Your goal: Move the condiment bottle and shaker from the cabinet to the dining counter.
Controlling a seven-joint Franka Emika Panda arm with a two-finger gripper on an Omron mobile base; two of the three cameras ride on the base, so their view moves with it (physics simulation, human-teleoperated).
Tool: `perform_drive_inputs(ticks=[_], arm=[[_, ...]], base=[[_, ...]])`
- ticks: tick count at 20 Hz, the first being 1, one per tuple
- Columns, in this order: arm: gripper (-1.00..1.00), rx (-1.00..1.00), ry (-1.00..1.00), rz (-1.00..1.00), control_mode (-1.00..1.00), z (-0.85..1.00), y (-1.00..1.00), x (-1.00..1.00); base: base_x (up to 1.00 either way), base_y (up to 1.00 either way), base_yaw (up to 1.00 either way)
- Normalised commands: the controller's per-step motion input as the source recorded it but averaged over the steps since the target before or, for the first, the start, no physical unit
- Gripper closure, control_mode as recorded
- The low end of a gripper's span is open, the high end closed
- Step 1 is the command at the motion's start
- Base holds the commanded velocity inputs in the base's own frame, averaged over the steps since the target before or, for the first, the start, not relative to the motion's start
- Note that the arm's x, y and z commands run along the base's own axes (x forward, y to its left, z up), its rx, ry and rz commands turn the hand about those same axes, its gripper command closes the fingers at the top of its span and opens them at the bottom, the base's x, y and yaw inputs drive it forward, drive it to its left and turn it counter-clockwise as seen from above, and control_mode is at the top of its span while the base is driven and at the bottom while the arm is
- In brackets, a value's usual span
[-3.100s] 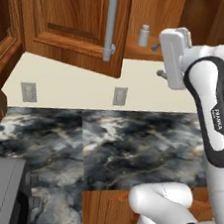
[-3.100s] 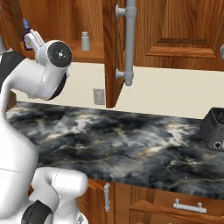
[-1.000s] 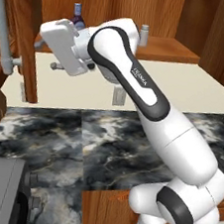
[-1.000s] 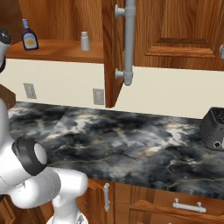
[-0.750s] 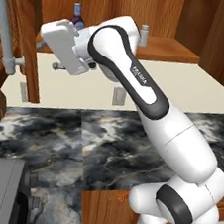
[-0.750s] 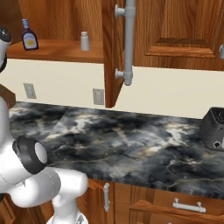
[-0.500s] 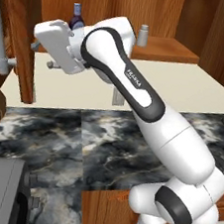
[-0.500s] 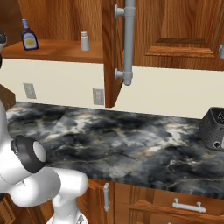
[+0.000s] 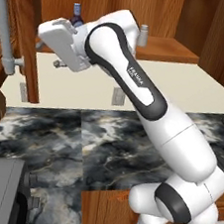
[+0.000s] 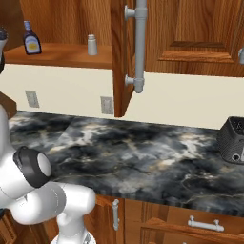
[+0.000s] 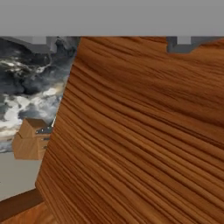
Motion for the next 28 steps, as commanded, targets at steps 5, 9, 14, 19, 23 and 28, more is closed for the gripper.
perform_drive_inputs(ticks=[5, 9, 14, 19, 23, 28], arm=[[-1.00, -0.26, -0.06, -0.17, -1.00, -0.15, -0.64, 0.00], [-1.00, -0.23, -0.06, -0.22, -1.00, -0.25, -1.00, -0.08], [-1.00, -0.25, -0.05, -0.18, -1.00, -0.17, -0.97, -0.01], [-1.00, -0.17, -0.01, -0.04, -1.00, -0.10, -0.45, 0.37], [-1.00, -0.14, 0.09, 0.02, -1.00, 0.00, -0.01, 0.54], [-1.00, -0.15, 0.01, 0.01, -1.00, -0.06, -0.10, 0.04]], base=[[0.00, 0.00, 0.00], [0.00, 0.00, 0.00], [0.00, 0.00, 0.00], [0.00, 0.00, 0.00], [0.00, 0.00, 0.00], [0.00, 0.00, 0.00]])
